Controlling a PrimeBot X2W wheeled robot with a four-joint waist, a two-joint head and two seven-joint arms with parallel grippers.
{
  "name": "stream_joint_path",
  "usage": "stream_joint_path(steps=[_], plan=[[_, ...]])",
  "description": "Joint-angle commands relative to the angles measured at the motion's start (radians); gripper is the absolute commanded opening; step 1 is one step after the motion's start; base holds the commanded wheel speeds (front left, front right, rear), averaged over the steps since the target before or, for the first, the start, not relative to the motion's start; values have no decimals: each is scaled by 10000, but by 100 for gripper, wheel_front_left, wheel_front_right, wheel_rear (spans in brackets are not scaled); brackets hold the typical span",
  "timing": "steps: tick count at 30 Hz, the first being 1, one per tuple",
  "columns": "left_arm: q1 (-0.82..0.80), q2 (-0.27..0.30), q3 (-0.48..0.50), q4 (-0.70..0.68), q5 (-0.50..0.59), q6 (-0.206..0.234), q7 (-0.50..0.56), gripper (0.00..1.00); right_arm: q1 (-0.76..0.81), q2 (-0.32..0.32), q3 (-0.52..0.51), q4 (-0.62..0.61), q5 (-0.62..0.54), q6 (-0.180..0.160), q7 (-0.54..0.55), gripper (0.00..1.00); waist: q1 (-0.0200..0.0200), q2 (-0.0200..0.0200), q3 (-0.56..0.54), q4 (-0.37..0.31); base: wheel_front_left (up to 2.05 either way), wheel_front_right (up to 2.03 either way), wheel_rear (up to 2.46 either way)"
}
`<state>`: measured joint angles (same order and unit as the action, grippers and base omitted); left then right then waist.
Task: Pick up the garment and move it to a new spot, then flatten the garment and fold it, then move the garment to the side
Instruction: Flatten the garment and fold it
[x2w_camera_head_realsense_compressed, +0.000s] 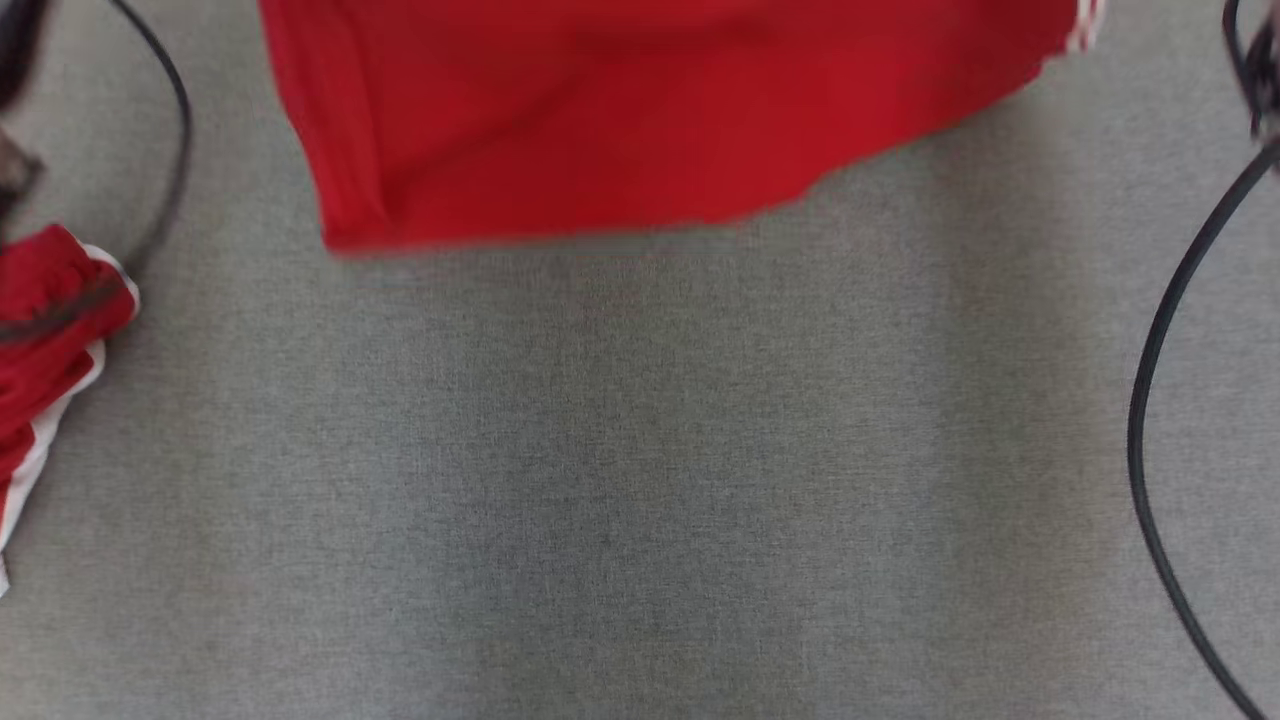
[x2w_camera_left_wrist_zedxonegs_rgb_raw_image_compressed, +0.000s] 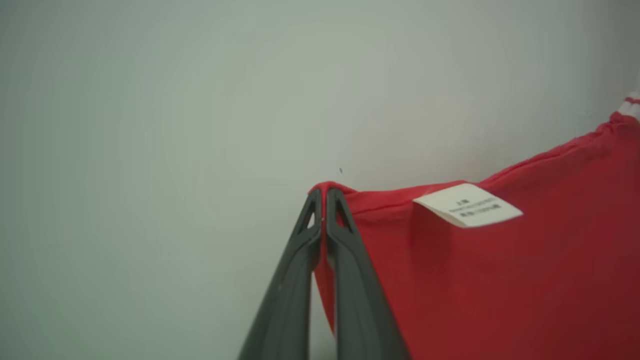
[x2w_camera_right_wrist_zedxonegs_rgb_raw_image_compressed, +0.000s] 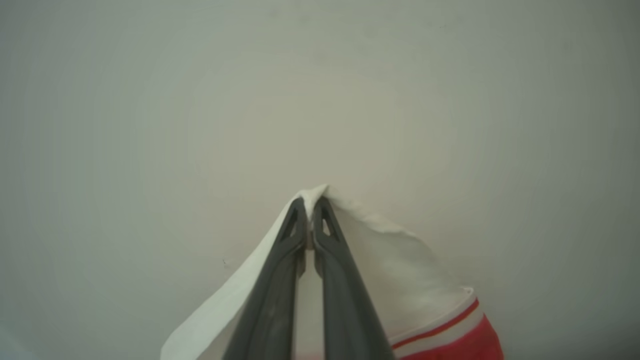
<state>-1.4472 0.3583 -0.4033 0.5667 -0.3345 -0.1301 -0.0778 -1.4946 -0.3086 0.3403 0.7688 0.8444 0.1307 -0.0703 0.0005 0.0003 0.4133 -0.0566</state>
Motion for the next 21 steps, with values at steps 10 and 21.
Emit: stream_joint_path(steps=[10,21], plan=[[-3243,-220,-224,1702,390,43,-370,0,-3353,443,424,2856,-1007,0,-912,0,-5,-3,222,-332,0,0,0],[-4214,-556,-563,2891,441,43,-1404,0,-4313,527,1058,3489,-1363,2,-1595,0,-5,-3,828,-328,0,0,0]])
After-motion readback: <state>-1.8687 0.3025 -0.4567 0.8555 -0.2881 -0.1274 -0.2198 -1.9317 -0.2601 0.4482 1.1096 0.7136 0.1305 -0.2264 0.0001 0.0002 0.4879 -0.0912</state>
